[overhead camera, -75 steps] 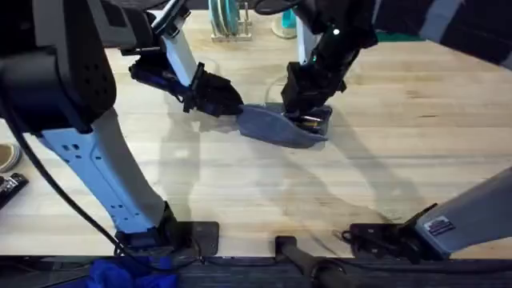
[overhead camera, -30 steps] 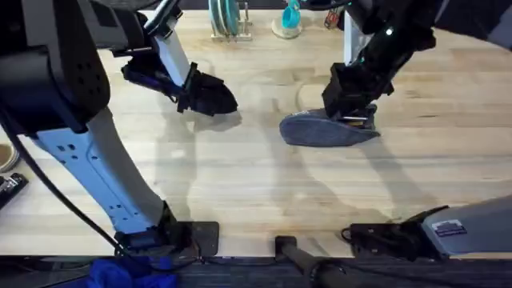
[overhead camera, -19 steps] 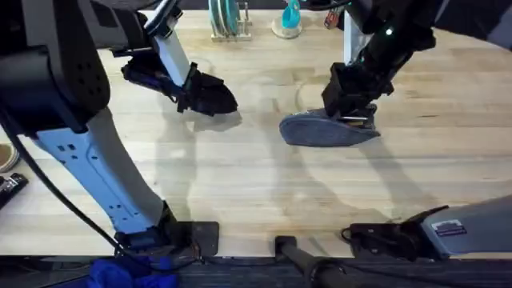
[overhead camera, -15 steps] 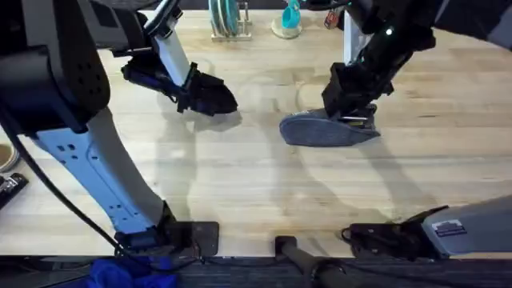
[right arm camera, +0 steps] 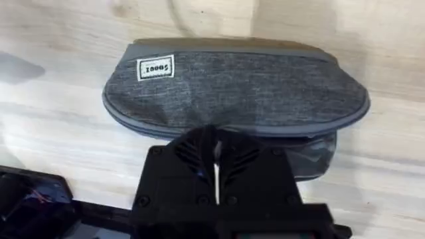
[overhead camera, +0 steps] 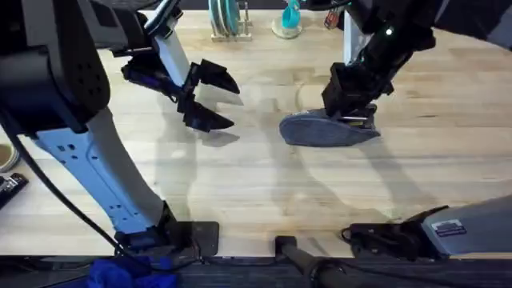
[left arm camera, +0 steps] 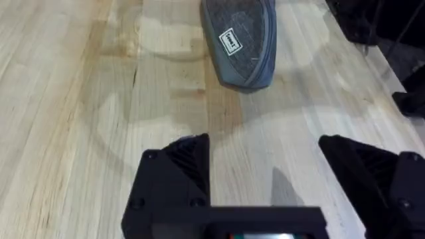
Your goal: Unzip the bag, pick up the pens from the table one at a time and place them inside, then zip the bag closed.
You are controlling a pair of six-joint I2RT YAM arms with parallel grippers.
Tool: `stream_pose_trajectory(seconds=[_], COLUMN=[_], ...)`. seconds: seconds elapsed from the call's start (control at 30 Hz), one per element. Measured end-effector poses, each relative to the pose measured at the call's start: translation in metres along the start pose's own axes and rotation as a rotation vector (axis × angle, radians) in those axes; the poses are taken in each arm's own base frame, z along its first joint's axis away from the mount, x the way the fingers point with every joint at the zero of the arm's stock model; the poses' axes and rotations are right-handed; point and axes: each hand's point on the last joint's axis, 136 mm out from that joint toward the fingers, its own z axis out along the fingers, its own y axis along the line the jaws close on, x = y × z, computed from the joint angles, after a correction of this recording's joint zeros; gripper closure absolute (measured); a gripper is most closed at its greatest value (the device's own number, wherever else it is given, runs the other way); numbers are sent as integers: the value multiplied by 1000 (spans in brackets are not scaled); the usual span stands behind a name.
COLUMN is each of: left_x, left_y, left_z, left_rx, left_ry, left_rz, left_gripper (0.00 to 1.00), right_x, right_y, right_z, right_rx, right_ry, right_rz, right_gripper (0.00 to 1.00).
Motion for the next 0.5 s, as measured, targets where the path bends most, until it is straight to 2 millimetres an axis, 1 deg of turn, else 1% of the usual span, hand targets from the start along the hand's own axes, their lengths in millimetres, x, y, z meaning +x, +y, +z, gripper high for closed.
stream_pose_trajectory(seconds=[0.37, 0.5], left_x=[0, -5], left_y=[0, 2], left_z=[0, 0], left_rx=[-1, -15], left_ry=[-2, -31], left_rz=[0, -1], left_gripper=[8, 8], right_x=[-1, -2], right_y=[0, 1], right_z=[0, 0], right_rx=[-2, -2], right_ry=[-5, -7], right_rz=[-1, -1], right_gripper=[967, 967])
